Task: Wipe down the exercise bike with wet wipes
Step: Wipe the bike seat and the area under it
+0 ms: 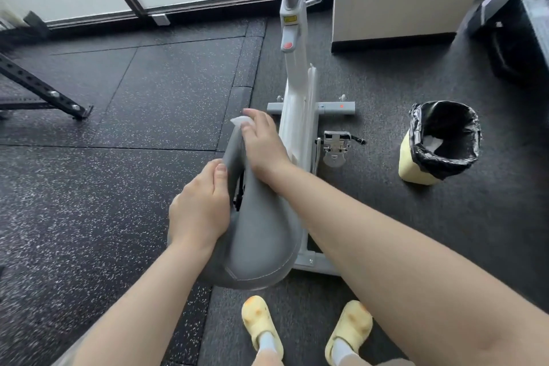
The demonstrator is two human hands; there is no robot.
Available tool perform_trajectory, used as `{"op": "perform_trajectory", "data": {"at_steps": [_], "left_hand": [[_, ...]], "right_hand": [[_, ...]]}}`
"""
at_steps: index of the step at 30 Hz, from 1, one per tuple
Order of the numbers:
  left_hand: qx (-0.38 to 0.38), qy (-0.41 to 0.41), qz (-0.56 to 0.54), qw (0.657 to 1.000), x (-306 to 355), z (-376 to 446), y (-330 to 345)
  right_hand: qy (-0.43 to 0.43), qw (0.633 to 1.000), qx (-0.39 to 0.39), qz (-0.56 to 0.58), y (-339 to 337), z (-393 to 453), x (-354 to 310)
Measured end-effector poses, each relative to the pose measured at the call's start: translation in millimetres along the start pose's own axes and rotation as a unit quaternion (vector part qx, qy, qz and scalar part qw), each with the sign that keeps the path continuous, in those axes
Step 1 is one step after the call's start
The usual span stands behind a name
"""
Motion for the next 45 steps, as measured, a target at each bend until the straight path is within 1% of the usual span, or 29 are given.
{"op": "perform_trajectory", "data": {"at_steps": [2, 4, 7, 8, 11, 12, 14, 15, 17, 18, 20, 21, 22, 23, 24, 25, 26, 28, 30, 31, 34, 35, 36, 37, 39, 41, 42, 44, 45], "left_hand": [[0.001, 0.001, 0.002, 1.0, 0.3, 0.8, 0.1], [0.0, 0.003, 0.006, 1.0, 1.2, 0.2, 0.5], [-0.003, 0.0, 0.007, 1.0, 2.7, -0.1, -1.2], [-0.003, 0.001, 0.004, 1.0, 2.9, -0.3, -1.6], [-0.011, 0.007, 0.001, 1.0, 3.6, -0.7, -2.5], [-0.018, 0.003, -0.005, 1.0, 2.2, 1.0, -2.4], [-0.044, -0.025, -0.035, 0.998, -5.4, 9.2, -1.6], [-0.06, -0.048, -0.069, 0.995, -9.9, 13.7, -1.6], [-0.082, -0.069, -0.151, 0.983, -16.0, 20.3, -3.1], [-0.094, -0.059, -0.174, 0.978, -16.0, 18.9, -4.8], [-0.126, -0.008, -0.184, 0.975, -17.8, 8.9, -10.1], [-0.142, 0.025, -0.174, 0.974, -22.5, 3.8, -12.3], [-0.151, 0.058, -0.146, 0.976, -27.9, -2.5, -14.8], [-0.143, 0.09, -0.109, 0.98, -35.4, -7.7, -15.3], [-0.123, 0.116, -0.08, 0.982, -41.6, -11.8, -15.3], [-0.1, 0.123, -0.069, 0.985, -44.7, -14.0, -16.0], [-0.076, 0.117, -0.074, 0.988, -45.2, -15.3, -16.5], [-0.039, 0.109, -0.09, 0.989, -44.2, -18.4, -16.5], [-0.03, 0.111, -0.108, 0.987, -44.8, -19.2, -16.1], [-0.03, 0.107, -0.12, 0.987, -46.1, -18.1, -16.2], [-0.025, 0.1, -0.142, 0.984, -48.6, -16.7, -15.7], [-0.024, 0.099, -0.145, 0.984, -48.3, -17.6, -15.8], [-0.021, 0.099, -0.151, 0.983, -49.2, -17.9, -15.7], [-0.016, 0.096, -0.16, 0.982, -50.0, -18.2, -16.3], [-0.008, 0.086, -0.182, 0.979, -52.6, -18.7, -16.9], [-0.004, 0.086, -0.186, 0.979, -53.1, -18.6, -16.6], [-0.005, 0.089, -0.182, 0.979, -52.2, -18.7, -16.4], [-0.006, 0.086, -0.183, 0.979, -51.6, -18.8, -16.6], [-0.007, 0.081, -0.188, 0.979, -52.0, -18.6, -16.6]], "right_hand": [[-0.03, 0.997, -0.024, -0.066, -1.4, -34.2, 3.3], [-0.051, 0.982, -0.063, -0.172, -3.7, -79.0, 12.6], [-0.091, 0.955, -0.043, -0.278, -6.1, -150.1, 24.8], [-0.107, 0.94, -0.035, -0.323, -4.1, -168.3, 27.1], [-0.164, 0.896, -0.022, -0.411, 7.0, -181.1, 29.7], [-0.179, 0.887, -0.026, -0.425, 7.5, -173.5, 23.1], [-0.189, 0.898, -0.03, -0.395, 7.4, -149.5, 7.3], [-0.183, 0.901, -0.025, -0.393, 9.5, -140.6, 1.2], [-0.167, 0.889, -0.018, -0.425, 19.1, -147.3, -3.6], [-0.178, 0.882, -0.023, -0.437, 24.6, -160.2, -2.4], [-0.218, 0.865, -0.029, -0.451, 31.4, -193.0, 4.2], [-0.241, 0.857, -0.021, -0.455, 29.7, -204.8, 7.3], [-0.255, 0.858, -0.009, -0.447, 26.0, -211.4, 9.7], [-0.256, 0.866, 0.012, -0.429, 21.2, -212.5, 10.1], [-0.237, 0.881, 0.031, -0.408, 16.8, -209.8, 6.6], [-0.209, 0.894, 0.051, -0.392, 15.4, -204.5, 2.8], [-0.18, 0.898, 0.069, -0.395, 18.4, -199.0, -0.8], [-0.133, 0.881, 0.085, -0.446, 33.3, -186.1, -0.9], [-0.093, 0.874, 0.102, -0.466, 39.1, -167.7, 3.5], [-0.065, 0.878, 0.115, -0.46, 34.9, -157.8, 6.1], [0.032, 0.913, 0.128, -0.387, 17.8, -139.5, 13.3], [0.044, 0.921, 0.142, -0.36, 18.9, -143.9, 12.1], [0.046, 0.919, 0.162, -0.358, 22.7, -152.7, 9.1], [0.036, 0.908, 0.183, -0.376, 31.0, -163.7, 7.0], [0.016, 0.89, 0.175, -0.42, 43.3, -181.1, 5.0], [-0.003, 0.887, 0.147, -0.438, 35.8, -171.2, 8.7], [0.014, 0.901, 0.133, -0.413, 26.6, -160.6, 8.6], [0.1, 0.941, 0.094, -0.311, 8.1, -136.5, 10.6], [0.144, 0.95, 0.084, -0.265, 3.4, -129.3, 12.6]]}}
Point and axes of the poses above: each hand's wrist, its own z-axis towards the middle knuckle, its own y-axis out of the palm, x = y × z, the point moved 3 cm from there along z, towards the middle knuckle, and after that the axes turned 15 degrees about -z, right-handed, at the moved point
